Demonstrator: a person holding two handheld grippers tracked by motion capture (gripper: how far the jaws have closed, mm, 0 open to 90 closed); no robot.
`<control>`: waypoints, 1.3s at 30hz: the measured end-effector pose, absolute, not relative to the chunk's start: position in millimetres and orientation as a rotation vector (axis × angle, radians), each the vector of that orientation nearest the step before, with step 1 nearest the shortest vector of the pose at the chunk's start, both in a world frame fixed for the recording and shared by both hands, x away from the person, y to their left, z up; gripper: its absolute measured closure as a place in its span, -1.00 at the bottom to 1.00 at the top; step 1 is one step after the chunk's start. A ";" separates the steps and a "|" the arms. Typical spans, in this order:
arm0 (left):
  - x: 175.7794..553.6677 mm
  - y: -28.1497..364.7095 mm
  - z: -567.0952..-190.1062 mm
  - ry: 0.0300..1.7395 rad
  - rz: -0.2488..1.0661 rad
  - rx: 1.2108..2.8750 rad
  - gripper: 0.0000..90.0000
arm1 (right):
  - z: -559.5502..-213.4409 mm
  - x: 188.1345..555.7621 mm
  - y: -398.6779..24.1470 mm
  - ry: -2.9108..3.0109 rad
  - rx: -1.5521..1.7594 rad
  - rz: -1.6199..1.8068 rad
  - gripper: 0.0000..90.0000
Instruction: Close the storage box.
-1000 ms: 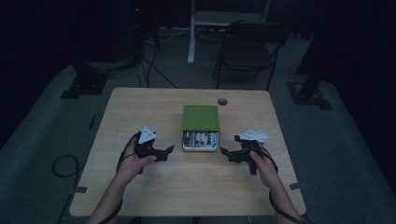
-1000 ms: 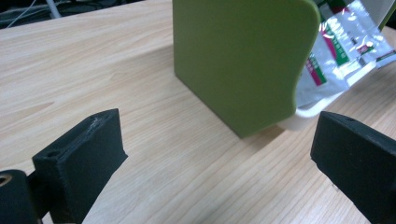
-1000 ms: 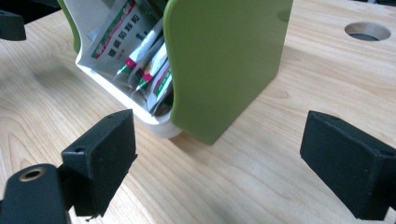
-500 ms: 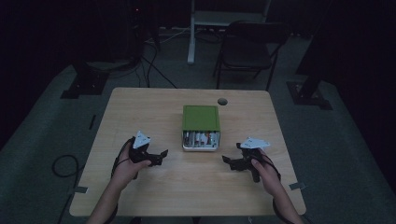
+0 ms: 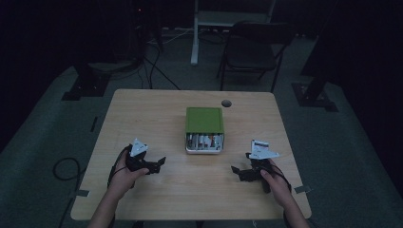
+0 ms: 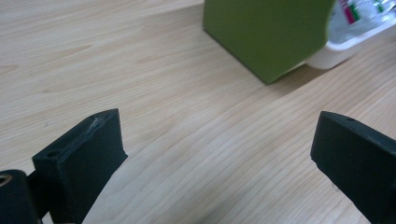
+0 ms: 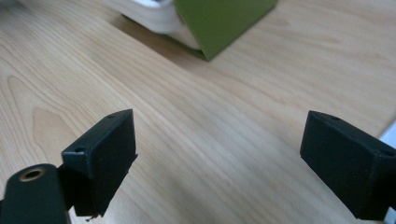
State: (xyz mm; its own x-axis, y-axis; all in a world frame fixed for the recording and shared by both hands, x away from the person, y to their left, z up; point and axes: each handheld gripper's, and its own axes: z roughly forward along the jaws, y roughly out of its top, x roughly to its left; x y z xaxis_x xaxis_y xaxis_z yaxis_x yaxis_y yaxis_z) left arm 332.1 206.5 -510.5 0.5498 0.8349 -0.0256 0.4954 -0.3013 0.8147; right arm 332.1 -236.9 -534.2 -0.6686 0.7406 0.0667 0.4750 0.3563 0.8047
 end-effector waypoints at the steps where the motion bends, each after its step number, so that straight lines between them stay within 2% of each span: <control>1: 331.0 206.9 -511.1 1.083 0.523 1.967 -0.94 | -535.6 331.5 -238.5 2.314 1.083 1.214 -0.77; 14: 314.6 227.2 -519.2 1.165 0.535 1.961 -0.93 | -543.6 316.3 -257.1 2.319 1.094 1.127 -0.77; 39: 286.8 272.0 -532.6 1.426 0.588 1.936 -0.94 | -549.6 295.7 -291.0 2.271 1.213 1.017 -0.77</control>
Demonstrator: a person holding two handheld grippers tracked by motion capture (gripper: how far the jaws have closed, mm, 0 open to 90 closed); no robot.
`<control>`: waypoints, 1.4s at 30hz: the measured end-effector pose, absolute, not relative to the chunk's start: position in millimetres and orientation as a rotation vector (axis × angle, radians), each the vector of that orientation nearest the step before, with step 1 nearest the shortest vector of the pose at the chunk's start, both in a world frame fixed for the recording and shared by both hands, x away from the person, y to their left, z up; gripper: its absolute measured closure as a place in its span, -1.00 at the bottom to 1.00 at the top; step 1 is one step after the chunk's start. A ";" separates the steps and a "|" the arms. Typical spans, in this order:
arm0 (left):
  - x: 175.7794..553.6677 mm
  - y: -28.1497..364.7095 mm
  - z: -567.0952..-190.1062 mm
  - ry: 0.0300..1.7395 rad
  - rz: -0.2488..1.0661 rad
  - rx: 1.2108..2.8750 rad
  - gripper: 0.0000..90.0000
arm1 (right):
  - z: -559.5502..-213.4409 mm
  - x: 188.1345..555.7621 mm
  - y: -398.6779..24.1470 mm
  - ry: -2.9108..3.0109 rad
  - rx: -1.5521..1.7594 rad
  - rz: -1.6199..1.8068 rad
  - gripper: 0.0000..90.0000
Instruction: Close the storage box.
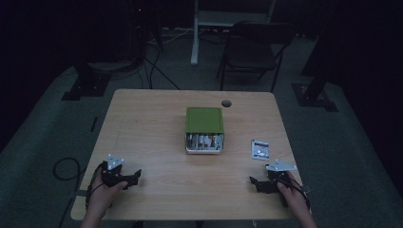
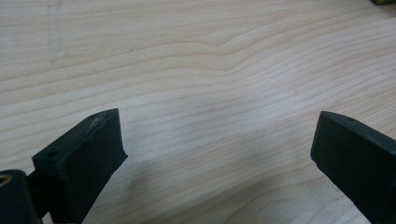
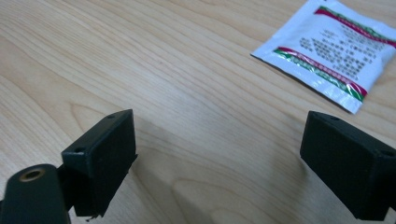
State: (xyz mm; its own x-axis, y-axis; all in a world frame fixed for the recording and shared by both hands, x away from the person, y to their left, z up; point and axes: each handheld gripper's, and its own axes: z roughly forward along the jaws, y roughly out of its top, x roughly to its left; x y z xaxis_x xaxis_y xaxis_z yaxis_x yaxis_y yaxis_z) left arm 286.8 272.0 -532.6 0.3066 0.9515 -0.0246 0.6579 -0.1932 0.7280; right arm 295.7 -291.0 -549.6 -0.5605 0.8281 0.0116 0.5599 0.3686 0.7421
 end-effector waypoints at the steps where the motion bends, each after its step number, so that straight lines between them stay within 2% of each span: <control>1: 285.6 273.0 -532.8 1.437 0.591 1.931 -0.93 | -550.0 296.2 -291.6 2.272 1.220 1.008 -0.77; 6: 280.0 277.8 -535.1 1.521 0.608 1.881 -0.94 | -550.5 297.5 -295.3 2.222 1.307 0.961 -0.77; 11: 280.8 278.5 -540.9 1.565 0.634 1.903 -0.94 | -550.7 297.3 -298.0 2.210 1.320 0.947 -0.77; 17: 281.3 276.5 -545.7 1.576 0.635 1.931 -0.94 | -550.8 296.7 -297.8 2.204 1.327 0.946 -0.77; 28: 283.3 271.6 -546.3 1.634 0.663 1.887 -0.95 | -550.8 296.4 -297.1 2.195 1.337 0.944 -0.77; 42: 284.3 272.1 -546.3 1.623 0.658 1.895 -0.95 | -550.6 297.9 -296.5 2.187 1.349 0.939 -0.77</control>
